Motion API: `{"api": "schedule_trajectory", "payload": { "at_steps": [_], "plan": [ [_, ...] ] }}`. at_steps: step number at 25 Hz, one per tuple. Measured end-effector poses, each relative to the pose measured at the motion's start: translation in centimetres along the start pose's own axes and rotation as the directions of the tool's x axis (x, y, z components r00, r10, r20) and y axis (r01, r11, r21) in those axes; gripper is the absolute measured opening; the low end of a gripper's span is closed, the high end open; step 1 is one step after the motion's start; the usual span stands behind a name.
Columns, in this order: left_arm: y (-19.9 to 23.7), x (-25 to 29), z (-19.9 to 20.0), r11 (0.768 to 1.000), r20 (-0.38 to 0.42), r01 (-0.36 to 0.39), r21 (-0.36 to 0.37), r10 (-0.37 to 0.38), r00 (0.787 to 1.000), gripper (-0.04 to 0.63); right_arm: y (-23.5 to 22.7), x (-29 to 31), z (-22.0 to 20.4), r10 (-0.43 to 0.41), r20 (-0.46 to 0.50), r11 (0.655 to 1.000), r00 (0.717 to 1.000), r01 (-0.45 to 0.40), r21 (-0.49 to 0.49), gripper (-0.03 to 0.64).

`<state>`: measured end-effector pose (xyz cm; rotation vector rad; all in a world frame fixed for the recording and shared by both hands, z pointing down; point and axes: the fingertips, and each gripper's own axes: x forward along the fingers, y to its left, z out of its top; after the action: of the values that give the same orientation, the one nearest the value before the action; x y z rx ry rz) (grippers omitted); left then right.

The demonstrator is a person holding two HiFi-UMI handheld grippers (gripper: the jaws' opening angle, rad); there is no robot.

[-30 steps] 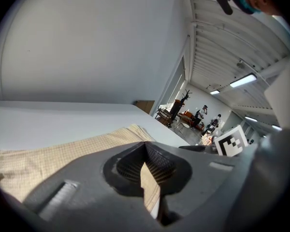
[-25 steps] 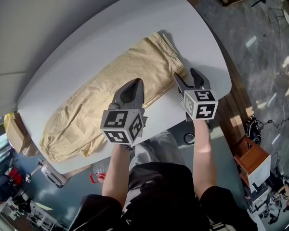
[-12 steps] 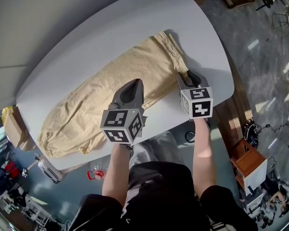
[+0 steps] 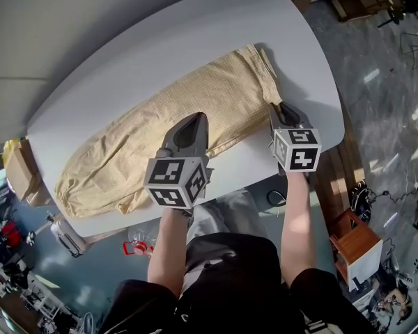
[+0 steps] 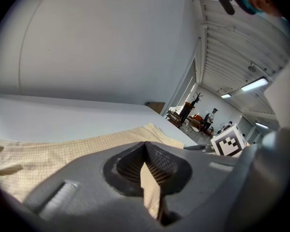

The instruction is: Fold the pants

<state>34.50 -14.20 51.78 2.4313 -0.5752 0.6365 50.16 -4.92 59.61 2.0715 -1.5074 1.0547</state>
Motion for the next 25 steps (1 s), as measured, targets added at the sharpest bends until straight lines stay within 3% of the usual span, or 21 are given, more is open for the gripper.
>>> {"api": "schedule_trajectory", "payload": {
  "at_steps": [10,18,25],
  "plan": [
    [1.9,-4.0,0.7,0.998,0.052,-0.048,-0.027,0.049,0.997,0.003,1.8,-2.9,2.4,0.035,0.105,0.998,0.994,-0.041,0.054,0.075],
    [4.5,-8.8,0.9,0.991,0.103,-0.110,-0.073,0.118,0.988,0.003,5.0,-5.3,5.2,0.075,0.171,0.997,0.982,-0.080,0.021,0.075],
    [6.8,-13.9,1.7,0.977,0.165,-0.176,-0.120,0.194,0.967,0.003,8.6,-7.1,7.5,0.122,0.203,0.992,0.971,-0.118,-0.033,0.075]
  ]
}}
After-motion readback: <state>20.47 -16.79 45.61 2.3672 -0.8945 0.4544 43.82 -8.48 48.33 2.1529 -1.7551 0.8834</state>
